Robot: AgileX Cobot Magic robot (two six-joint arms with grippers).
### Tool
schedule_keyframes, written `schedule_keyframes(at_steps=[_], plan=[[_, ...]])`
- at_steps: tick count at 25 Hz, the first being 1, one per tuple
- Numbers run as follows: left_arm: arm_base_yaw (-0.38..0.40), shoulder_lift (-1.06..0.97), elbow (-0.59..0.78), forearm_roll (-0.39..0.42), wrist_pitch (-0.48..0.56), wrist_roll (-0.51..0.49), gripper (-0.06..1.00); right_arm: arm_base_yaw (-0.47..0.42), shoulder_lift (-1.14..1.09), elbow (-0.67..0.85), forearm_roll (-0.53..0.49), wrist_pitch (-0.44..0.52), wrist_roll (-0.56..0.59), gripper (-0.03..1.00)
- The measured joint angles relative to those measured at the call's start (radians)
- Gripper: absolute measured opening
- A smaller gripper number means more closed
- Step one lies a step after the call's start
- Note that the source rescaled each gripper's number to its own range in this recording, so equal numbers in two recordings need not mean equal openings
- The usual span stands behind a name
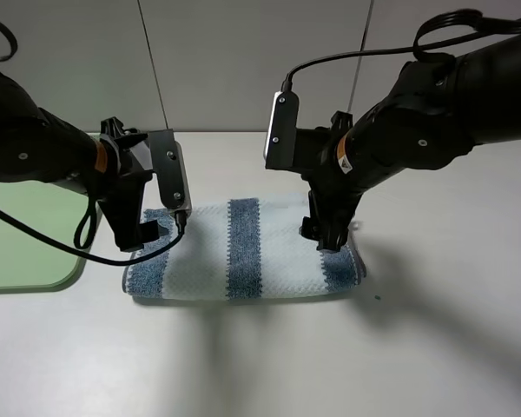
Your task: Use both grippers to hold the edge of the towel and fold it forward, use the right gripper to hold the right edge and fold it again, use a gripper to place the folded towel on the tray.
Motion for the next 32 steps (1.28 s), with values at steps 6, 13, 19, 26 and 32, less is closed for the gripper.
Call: schedule_keyframes(at_steps=[6,13,19,26,32], plan=[[0.0,0.0,0.012,-0.002,0.0,0.0,1.0,0.0,0.0,0.0,0.002,-0.001,0.048,1.0],[0.001,-0.012,0.012,-0.002,0.062,-0.008,1.0,0.0,0.0,0.0,0.027,0.005,0.055,1.0],[0.002,-0.095,0.012,-0.002,0.086,-0.111,1.0,0.0,0.0,0.0,0.107,0.034,0.082,1.0],[0.002,-0.161,0.012,-0.003,0.194,-0.283,1.0,0.0,0.0,0.0,0.115,0.068,0.266,1.0],[0.002,-0.275,0.012,-0.003,0.261,-0.336,1.0,0.0,0.0,0.0,0.116,0.112,0.353,1.0]])
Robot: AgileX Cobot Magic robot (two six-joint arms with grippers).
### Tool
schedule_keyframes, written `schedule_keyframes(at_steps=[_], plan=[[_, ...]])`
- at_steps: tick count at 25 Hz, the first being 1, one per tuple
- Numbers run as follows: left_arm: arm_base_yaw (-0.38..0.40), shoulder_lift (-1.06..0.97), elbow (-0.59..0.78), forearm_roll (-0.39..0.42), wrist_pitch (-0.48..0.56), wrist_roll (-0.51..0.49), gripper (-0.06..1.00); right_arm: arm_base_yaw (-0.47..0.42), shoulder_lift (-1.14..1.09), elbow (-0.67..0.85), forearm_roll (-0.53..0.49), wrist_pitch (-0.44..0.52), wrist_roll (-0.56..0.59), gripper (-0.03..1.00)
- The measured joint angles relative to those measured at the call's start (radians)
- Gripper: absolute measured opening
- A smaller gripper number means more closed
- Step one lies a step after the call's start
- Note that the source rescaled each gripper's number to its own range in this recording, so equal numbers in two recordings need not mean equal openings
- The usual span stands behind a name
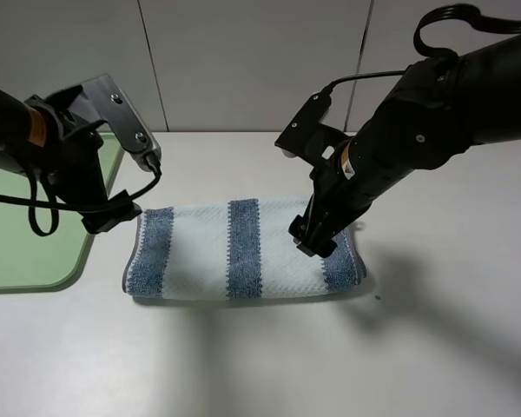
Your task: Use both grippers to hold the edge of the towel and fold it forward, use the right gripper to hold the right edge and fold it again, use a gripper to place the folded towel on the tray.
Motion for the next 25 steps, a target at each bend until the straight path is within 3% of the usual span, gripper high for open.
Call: schedule_keyframes(at_steps=[9,20,25], plan=[[0.0,-0.202,-0.001,0.0,0.152,-0.047,1.0,0.0,0.0,0.0,0.016,0.017,0.109,1.0],[0.0,-0.424,-0.001,0.0,0.359,-0.132,0.99,0.0,0.0,0.0,0.138,0.022,0.222,1.0],[0.0,-0.562,-0.001,0.0,0.44,-0.168,0.99,0.0,0.0,0.0,0.168,0.023,0.353,1.0]])
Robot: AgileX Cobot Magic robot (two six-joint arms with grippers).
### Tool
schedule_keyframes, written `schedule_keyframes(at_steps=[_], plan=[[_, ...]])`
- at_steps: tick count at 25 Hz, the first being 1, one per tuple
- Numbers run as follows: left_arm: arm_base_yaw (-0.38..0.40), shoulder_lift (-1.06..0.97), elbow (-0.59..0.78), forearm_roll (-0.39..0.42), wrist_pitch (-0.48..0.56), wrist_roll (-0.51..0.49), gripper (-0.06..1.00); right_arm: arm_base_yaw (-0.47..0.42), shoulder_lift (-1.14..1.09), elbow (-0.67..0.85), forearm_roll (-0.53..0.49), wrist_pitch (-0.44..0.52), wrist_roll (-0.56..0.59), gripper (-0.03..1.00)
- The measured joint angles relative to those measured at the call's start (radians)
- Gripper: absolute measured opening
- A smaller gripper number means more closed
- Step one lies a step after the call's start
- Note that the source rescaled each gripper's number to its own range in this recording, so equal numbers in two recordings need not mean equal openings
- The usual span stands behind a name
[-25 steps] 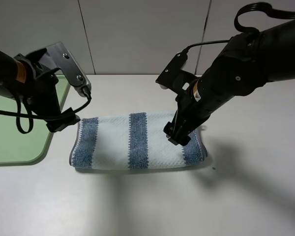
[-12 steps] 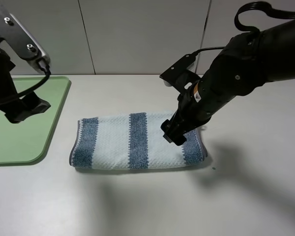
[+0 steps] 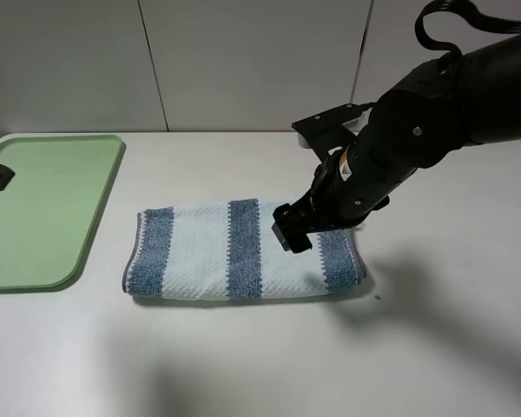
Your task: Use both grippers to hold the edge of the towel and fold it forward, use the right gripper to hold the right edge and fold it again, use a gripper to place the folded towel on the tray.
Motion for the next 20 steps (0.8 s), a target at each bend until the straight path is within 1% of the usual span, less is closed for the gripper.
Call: schedule_keyframes(at_steps=[4,9,15,20], plan=[[0.0,-0.11,0.0,-0.008,0.061,-0.017,0.98,0.0,0.0,0.0,0.005,0.003,0.114,1.0],[0.0,-0.229,0.0,-0.11,0.133,-0.019,0.98,0.0,0.0,0.0,0.005,0.003,0.196,1.0],[0.0,-0.379,0.001,-0.203,0.203,-0.024,0.96,0.0,0.0,0.0,0.021,0.003,0.224,1.0],[0.0,-0.521,0.022,-0.275,0.296,-0.024,0.95,0.0,0.0,0.0,0.023,0.004,0.229,1.0]])
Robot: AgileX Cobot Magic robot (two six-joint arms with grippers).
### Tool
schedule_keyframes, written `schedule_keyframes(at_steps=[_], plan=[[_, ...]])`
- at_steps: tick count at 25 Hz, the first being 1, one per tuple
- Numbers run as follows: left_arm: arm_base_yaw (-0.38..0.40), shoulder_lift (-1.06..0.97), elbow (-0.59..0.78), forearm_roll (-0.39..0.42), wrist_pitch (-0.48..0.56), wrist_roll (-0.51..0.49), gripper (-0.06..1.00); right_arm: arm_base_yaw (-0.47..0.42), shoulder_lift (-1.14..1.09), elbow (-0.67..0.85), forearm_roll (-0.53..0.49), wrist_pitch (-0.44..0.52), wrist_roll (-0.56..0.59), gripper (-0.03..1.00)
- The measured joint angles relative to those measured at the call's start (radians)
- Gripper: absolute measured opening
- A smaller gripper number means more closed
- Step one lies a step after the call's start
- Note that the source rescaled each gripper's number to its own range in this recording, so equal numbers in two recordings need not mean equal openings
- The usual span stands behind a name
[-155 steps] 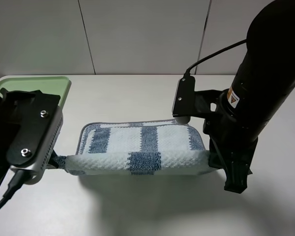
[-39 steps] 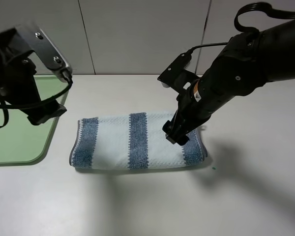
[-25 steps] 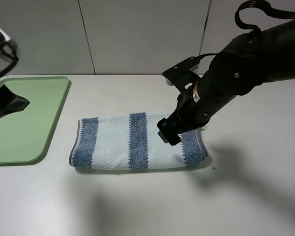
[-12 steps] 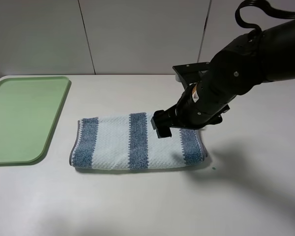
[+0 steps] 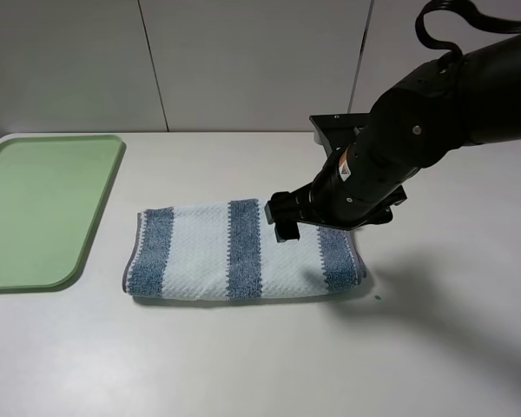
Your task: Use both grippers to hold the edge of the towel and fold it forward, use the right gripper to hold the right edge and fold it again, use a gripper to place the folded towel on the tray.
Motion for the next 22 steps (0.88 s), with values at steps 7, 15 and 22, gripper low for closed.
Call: schedule_keyframes(at_steps=[7,15,22], plan=[[0.0,-0.161,0.084,-0.072,0.082,-0.002,0.95,0.0,0.0,0.0,0.01,0.0,0.001,1.0],[0.0,-0.234,0.18,-0.129,0.079,0.021,0.95,0.0,0.0,0.0,0.011,0.001,0.001,1.0],[0.0,-0.241,0.189,-0.131,0.056,0.031,0.94,0.0,0.0,0.0,0.011,0.002,0.001,1.0]])
